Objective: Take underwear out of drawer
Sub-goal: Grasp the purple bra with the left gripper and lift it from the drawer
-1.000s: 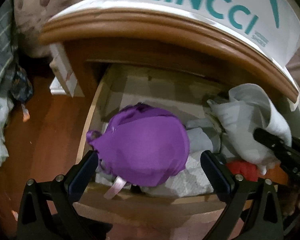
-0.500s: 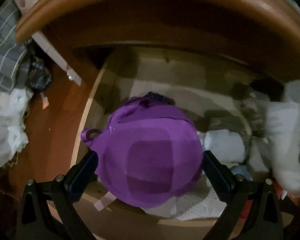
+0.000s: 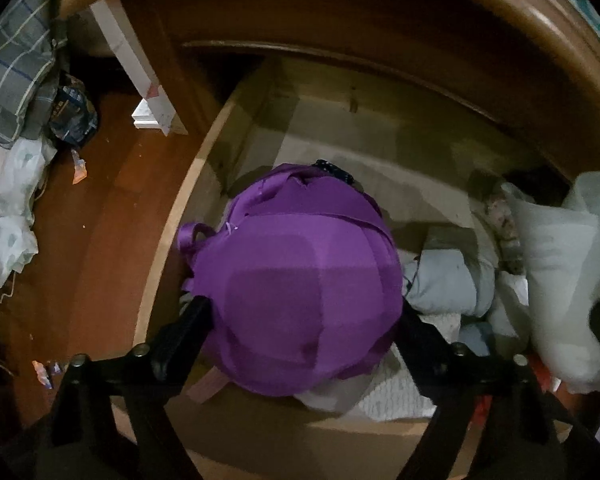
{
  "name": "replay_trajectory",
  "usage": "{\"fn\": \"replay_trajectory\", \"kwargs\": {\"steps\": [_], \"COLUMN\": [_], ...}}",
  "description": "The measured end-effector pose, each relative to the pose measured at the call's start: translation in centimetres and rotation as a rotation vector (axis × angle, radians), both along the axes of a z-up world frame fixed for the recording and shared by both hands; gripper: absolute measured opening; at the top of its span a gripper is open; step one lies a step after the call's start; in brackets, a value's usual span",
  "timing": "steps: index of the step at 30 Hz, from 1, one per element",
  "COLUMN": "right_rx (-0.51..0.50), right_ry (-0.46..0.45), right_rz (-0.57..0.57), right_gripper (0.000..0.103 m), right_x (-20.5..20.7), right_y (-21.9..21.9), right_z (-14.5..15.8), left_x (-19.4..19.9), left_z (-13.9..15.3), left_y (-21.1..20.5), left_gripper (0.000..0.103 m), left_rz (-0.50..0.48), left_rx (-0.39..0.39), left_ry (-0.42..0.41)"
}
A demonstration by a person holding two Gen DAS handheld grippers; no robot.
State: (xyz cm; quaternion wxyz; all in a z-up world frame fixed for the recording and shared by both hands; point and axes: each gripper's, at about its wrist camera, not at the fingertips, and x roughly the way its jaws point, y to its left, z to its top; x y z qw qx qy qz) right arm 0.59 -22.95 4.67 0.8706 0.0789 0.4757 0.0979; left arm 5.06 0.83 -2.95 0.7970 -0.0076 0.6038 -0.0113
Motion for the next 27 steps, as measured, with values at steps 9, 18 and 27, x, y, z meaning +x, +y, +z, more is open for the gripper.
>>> {"fn": "replay_trajectory", "kwargs": {"steps": [9, 18, 27], "right_rx": [-0.001, -0.011, -0.024], "right_ry": [0.007, 0.017, 0.017], "right_rz": [0.008, 0.017, 0.01], "right_gripper": [0.014, 0.014, 0.014], "right_x": [0.1, 0.2, 0.5], "right_y": [0.2, 0.6, 0.7], "right_z": [0.0, -0.2, -0.3], "left_x": [-1.2, 0.2, 0.4], "left_z": [1.9, -1.0, 0.6], "left_y": [2.0, 3.4, 5.5], "left_gripper": [0.05, 0.044, 0.011], "left_rz": [0.067, 0.096, 0.144], "left_rx": [0.044, 0.065, 0.078], "left_ry": [-0.028, 0.04, -0.02]}}
